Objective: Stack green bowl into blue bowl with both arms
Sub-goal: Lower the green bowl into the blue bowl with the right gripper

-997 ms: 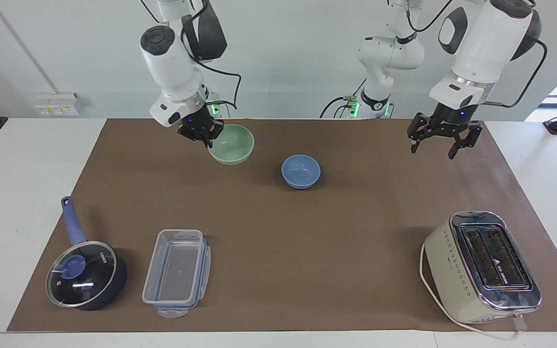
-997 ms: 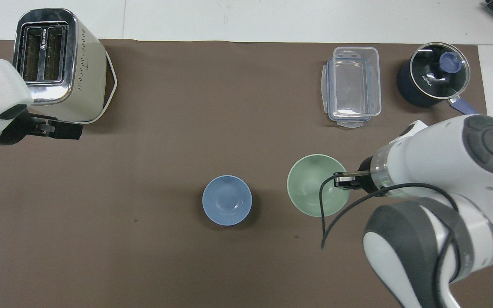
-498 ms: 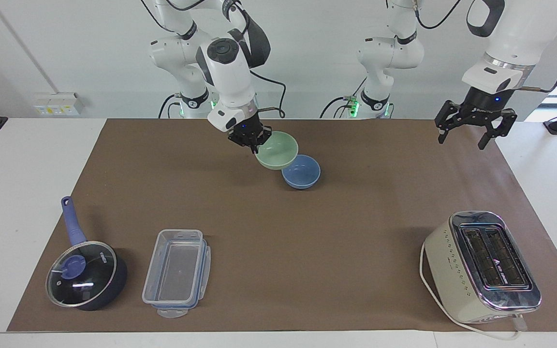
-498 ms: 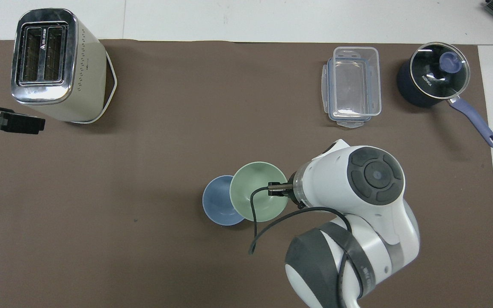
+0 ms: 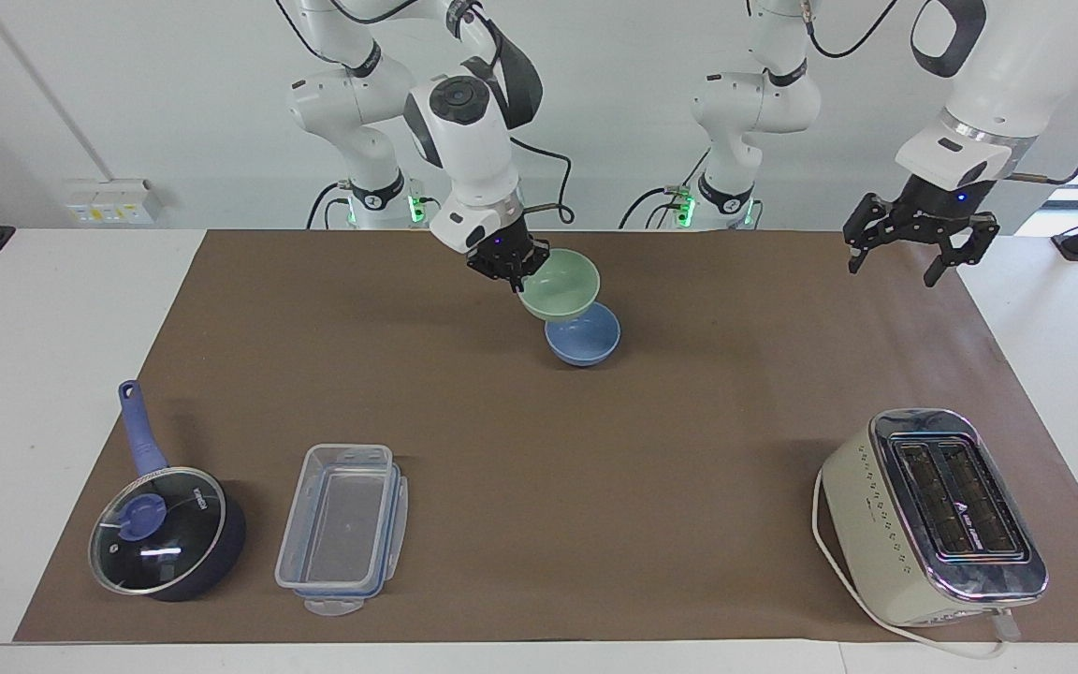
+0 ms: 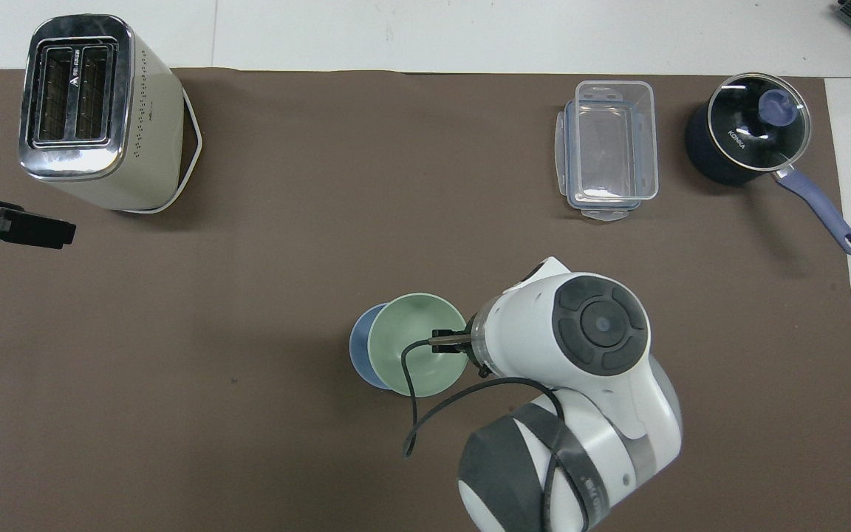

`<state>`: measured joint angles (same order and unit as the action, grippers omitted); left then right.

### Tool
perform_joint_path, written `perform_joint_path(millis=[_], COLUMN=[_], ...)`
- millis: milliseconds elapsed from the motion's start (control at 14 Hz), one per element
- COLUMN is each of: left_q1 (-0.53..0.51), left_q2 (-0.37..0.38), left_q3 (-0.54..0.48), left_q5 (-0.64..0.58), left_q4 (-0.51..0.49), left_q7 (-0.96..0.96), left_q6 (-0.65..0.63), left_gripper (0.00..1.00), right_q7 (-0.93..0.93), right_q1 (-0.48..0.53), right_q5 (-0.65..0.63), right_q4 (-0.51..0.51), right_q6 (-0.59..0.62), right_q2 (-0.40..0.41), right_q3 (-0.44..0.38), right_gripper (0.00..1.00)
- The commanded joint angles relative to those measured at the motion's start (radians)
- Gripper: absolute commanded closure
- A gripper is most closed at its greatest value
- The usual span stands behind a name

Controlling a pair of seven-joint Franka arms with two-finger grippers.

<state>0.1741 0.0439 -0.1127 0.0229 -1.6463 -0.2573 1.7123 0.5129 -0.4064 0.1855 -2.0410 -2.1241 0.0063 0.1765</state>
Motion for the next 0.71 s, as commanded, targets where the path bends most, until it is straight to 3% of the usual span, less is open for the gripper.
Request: perform_joint_path(millis=[0, 285, 641], left_q1=[-0.018, -0.016, -0.024], left_q2=[-0.007, -0.013, -0.059], left_q3=[0.010, 0.010, 0.008], left_q5=[-0.017, -0.067, -0.057], left_q4=[0.028, 0.039, 0.120], left_q7=[-0.023, -0.034, -0.037], left_q6=[-0.054, -0.077, -0.149], left_gripper=[0.00, 0.00, 0.00], right_q7=[0.030, 0.018, 0.019], right_q1=[-0.032, -0.063, -0.071], right_q5=[0.025, 0.011, -0.056], right_q4=[-0.039, -0.108, -0.113], right_q6=[-0.088, -0.226, -0.266], right_q2=[0.029, 0.044, 0.076], right_q3=[-0.002, -0.003, -0.003], right_gripper=[1.00, 1.00, 1.00])
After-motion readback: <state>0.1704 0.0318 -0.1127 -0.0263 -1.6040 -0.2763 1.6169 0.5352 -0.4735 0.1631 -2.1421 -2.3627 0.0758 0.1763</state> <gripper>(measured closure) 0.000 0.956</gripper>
